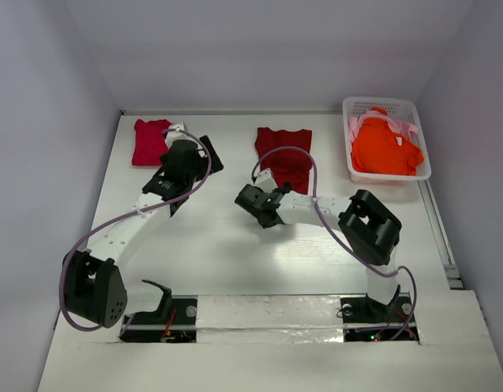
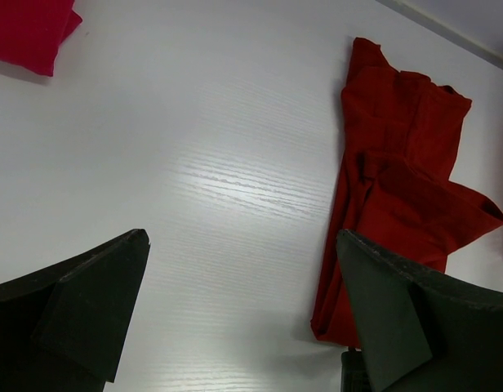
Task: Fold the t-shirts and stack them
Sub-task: Fold the tshirt
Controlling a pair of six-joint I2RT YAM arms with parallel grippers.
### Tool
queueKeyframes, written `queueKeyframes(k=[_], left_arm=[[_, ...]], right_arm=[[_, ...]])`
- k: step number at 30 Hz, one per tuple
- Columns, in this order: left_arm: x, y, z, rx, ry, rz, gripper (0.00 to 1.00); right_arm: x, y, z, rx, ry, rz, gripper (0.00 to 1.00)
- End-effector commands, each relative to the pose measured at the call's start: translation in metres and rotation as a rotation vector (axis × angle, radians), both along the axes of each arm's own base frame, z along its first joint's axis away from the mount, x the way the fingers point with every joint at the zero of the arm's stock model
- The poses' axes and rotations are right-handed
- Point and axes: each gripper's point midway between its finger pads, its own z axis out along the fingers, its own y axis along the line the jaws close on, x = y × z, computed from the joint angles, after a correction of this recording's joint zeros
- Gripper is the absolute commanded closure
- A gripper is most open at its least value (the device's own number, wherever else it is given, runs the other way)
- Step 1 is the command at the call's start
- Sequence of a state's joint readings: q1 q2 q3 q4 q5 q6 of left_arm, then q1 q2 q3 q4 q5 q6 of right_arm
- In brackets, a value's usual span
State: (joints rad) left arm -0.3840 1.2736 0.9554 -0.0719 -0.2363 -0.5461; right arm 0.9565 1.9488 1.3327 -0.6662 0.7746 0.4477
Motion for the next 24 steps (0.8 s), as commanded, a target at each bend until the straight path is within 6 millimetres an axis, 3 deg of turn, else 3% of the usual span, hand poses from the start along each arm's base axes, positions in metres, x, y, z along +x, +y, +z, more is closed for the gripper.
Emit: queueKeyframes(k=[1, 11, 24], left_arm=[[-0.001, 0.003, 0.011, -0.009, -0.042, -0.006, 0.01], [0.001, 0.004, 0.009, -0.012, -0.042, -0.008, 0.01], [0.006, 0.003, 0.004, -0.013, -0.036, -0.014, 0.01]], right_arm=[[0.012, 0.008, 0.018, 0.006, -0.069, -0.010, 0.05], [0.019, 0.014, 0.021, 0.001, -0.089, -0.010, 0.05], [0.021, 0.022, 0.003, -0.007, -0.061, 0.004, 0.07]])
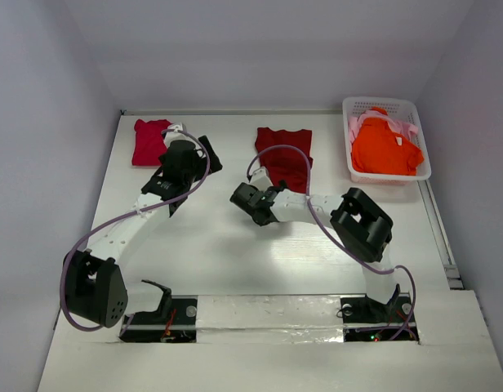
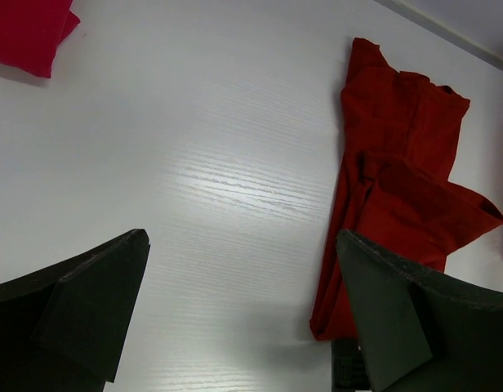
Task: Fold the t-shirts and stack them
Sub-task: Fold the tshirt
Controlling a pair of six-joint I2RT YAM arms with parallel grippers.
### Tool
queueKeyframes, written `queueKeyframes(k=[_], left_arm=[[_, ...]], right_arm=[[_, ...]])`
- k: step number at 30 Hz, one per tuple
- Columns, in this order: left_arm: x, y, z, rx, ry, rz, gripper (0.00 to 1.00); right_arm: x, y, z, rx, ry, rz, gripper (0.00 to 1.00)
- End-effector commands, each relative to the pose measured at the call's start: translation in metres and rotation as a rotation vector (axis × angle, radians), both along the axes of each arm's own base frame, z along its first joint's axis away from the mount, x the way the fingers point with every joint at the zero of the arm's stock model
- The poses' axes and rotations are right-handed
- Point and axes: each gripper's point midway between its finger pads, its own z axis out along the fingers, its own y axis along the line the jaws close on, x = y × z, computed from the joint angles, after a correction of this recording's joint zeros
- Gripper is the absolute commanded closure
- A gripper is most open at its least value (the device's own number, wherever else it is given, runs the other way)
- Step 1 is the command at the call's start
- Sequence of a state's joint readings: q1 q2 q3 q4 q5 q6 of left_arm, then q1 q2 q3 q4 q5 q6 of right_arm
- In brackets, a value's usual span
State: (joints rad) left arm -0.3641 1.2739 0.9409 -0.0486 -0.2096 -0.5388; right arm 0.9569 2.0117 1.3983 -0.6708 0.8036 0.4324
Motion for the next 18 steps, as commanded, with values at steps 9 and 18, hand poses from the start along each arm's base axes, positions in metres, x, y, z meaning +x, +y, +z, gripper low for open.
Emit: queueKeyframes(k=[9, 18], left_arm=[[0.006, 0.003, 0.006, -0.004, -0.032, -0.003, 0.01], [0.004, 0.003, 0.008, -0.007, -0.037, -0.004, 0.01]], right_arm=[[0.012, 0.016, 0.000, 0.015, -0.045, 0.007, 0.20], [0.010, 0.018, -0.008, 0.031, -0.027, -0.001, 0.79]])
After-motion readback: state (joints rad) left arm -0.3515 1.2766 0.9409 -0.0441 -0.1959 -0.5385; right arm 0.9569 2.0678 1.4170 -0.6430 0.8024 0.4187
